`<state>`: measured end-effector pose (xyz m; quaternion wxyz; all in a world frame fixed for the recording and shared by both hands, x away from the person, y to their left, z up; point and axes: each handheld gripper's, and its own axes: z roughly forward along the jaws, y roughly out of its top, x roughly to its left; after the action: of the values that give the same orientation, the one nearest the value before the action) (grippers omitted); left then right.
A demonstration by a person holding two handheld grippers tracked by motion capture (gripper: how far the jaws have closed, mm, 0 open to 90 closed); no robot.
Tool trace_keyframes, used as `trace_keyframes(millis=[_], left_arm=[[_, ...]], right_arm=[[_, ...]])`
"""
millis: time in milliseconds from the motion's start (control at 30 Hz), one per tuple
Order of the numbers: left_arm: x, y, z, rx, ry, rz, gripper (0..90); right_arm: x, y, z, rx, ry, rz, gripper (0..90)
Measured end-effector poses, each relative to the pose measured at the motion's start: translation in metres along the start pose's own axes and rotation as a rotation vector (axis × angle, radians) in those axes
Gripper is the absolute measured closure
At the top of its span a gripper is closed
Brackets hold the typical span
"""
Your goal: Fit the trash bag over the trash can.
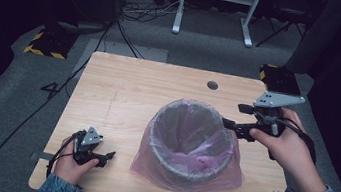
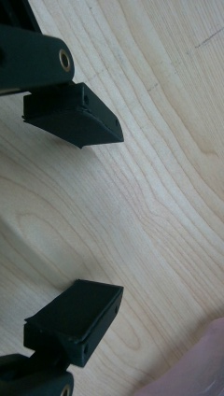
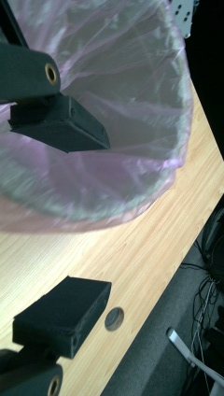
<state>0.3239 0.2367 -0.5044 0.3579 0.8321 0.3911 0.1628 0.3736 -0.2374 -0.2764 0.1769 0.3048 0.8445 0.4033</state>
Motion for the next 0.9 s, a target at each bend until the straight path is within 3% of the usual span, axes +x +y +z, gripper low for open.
trace_keyframes(millis=[167,400,533,900], left_arm=[[0.003,-0.001,0.0,0.0,-0.012,0.004,23.0],[0.005,-0.001,0.0,-0.002,-0.017,0.011,22.8],[0.005,-0.001,0.0,-0.003,-0.017,0.011,22.8],[0.005,-0.001,0.0,-0.001,-0.017,0.012,22.8]], right_arm=[[-0.012,-0.02,-0.015,0.019,-0.009,-0.008,24.7],[-0.031,-0.051,-0.026,0.033,-0.061,0.046,24.2],[-0.038,-0.071,-0.026,0.05,-0.048,0.081,24.1],[-0.052,-0.126,-0.021,0.087,-0.072,0.163,24.3]])
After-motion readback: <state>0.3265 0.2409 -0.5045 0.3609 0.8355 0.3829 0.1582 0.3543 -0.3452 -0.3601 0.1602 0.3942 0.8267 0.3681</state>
